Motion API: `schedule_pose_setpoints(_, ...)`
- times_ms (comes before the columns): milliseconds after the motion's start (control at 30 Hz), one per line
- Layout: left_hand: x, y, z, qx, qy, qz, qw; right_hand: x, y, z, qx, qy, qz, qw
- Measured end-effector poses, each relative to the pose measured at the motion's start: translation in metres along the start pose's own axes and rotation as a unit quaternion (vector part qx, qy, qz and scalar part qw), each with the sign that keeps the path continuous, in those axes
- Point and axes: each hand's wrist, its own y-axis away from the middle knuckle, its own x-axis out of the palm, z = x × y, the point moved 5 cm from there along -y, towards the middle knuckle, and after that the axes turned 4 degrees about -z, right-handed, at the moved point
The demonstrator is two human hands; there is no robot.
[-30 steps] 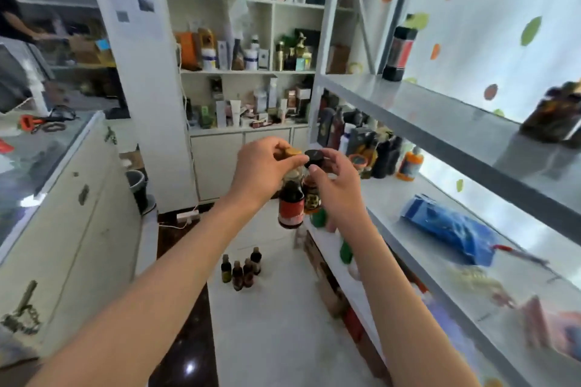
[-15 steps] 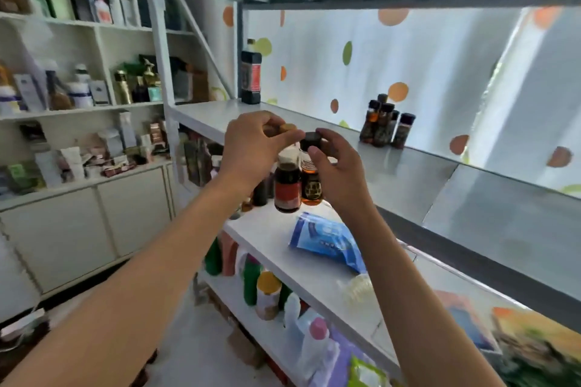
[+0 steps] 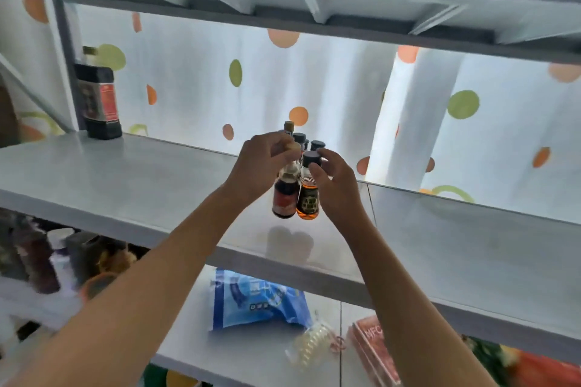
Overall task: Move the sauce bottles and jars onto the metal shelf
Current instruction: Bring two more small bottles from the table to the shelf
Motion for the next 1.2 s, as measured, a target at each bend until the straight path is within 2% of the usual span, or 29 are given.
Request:
schedule_pose_setpoints(200,0.025,-0.03,0.041,0.011,-0.004,0.066,0.998,0.012,-0.021,-0.032,0.042,0.056,-0.036,0.997)
schedule_pose_setpoints(333,0.03,-0.034,0.058,-0.006,0.012,0.057,0.998,0.014,-0.025,-0.043,0.047,0.078,-0.051,0.995)
schedule_pose_setpoints(467,0.036,-0.023,0.073,-0.011,0.037,0.093,0.995,0.008,-0.021,-0.046,0.046,0.077,-0.036,0.995)
schedule_pose_setpoints(567,0.037,-0.018,0.083,-0.019,0.028,0.073,0.997,0.004,-0.019,-0.047,0.041,0.09,-0.012,0.995)
schedule_pose_setpoints(767,0.043,-0.01,0.094,-0.007,-0.135,0.041,0.99,0.007,-0.019,-0.074,0.09,0.146,0.049,0.984)
schedule_pose_setpoints(967,0.054,-0.029,0.093,-0.004,-0.146,0.033,0.989,0.008,-0.039,-0.085,0.097,0.184,0.07,0.976)
schedule_pose_setpoints(1067,0.065,-0.043,0.104,-0.028,-0.177,0.031,0.983,0.006,-0.056,-0.095,0.117,0.202,0.062,0.97)
schedule_pose_setpoints(1200,0.064,-0.055,0.119,-0.044,-0.188,-0.024,0.981,0.011,-0.077,-0.111,0.12,0.206,0.029,0.971)
